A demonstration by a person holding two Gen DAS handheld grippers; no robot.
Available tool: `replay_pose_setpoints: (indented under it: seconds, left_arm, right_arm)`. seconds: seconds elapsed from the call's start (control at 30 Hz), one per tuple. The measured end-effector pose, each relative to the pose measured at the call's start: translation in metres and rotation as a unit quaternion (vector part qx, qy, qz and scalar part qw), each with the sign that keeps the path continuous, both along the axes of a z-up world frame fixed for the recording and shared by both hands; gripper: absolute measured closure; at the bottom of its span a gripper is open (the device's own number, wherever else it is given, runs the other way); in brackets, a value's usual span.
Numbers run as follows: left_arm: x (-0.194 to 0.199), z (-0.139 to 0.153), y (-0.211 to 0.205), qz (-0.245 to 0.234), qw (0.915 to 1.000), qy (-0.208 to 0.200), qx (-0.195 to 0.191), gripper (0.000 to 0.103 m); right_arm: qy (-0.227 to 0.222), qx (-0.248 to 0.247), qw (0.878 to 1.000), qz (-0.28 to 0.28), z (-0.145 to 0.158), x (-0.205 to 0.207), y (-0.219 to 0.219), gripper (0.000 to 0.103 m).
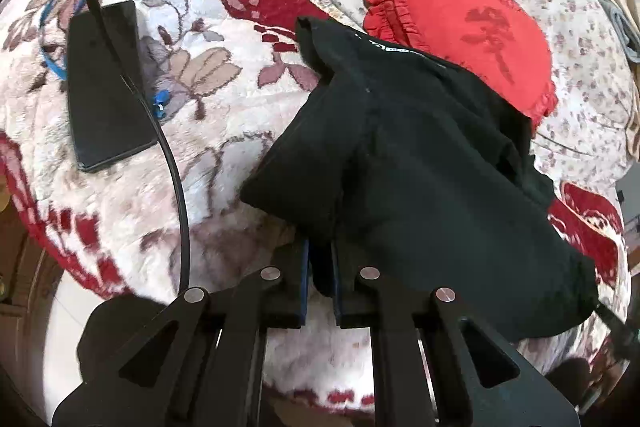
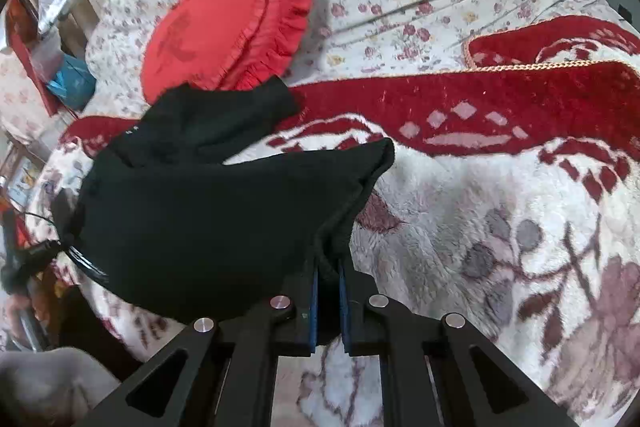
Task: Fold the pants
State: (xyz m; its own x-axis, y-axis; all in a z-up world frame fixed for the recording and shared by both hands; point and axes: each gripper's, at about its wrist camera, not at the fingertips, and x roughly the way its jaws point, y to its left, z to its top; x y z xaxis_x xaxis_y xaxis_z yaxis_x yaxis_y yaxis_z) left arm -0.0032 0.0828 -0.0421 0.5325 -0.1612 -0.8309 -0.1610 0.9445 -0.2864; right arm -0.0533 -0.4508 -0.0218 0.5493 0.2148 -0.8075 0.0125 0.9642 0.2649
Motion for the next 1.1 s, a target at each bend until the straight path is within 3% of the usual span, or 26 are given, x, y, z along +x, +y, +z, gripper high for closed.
replay_pose_setpoints:
  seconds: [0.1,0.2,0.27,0.37,0.4,0.5,0.67,0.83,1.0,1.1]
  left_arm:
    - [-0.011,0.001,0.005,-0.001,1.0,0.003,0.005,0.095]
    - [-0.011,-0.016,0.011,0.005,0.9996,0.026,0.003,0.095]
    - [-0.009,-0.028,0.013,0.006,0.9991,0.042,-0.006,0.094]
    - [-0.01,-0.023,0.012,0.007,0.9991,0.04,0.01,0.081]
    - [-0.01,-0.021,0.014,0.008,0.999,0.043,0.013,0.075]
    - [-0.011,-0.013,0.025,0.024,0.9984,0.049,0.013,0.062]
    - [-0.011,0.01,0.022,0.024,0.9978,0.022,0.057,0.062]
    - [0.012,0.028,0.002,-0.004,0.9981,-0.002,0.062,0.06]
    - [0.051,0.027,-0.025,-0.028,0.9965,-0.004,0.078,0.06]
    - [0.08,0.014,-0.033,-0.034,0.9955,0.014,0.088,0.06]
  right_arm:
    - [0.012,-0.005,1.0,0.01,-0.003,-0.003,0.005,0.095]
    - [0.062,-0.048,0.997,0.004,-0.035,0.007,0.009,0.095]
    - [0.076,-0.05,0.996,-0.005,-0.047,0.013,0.006,0.092]
    - [0.061,-0.052,0.997,-0.021,-0.033,0.017,0.002,0.072]
    - [0.054,-0.066,0.996,-0.024,-0.026,0.019,0.002,0.061]
    - [0.028,-0.077,0.997,-0.012,-0.004,0.029,0.008,0.059]
    - [-0.015,-0.058,0.998,0.037,0.017,0.068,0.043,0.058]
    - [-0.05,-0.036,0.993,0.101,0.028,0.119,0.102,0.054]
    - [-0.06,-0.062,0.984,0.153,0.032,0.183,0.168,0.052]
    - [-0.052,-0.072,0.982,0.168,0.026,0.22,0.197,0.045]
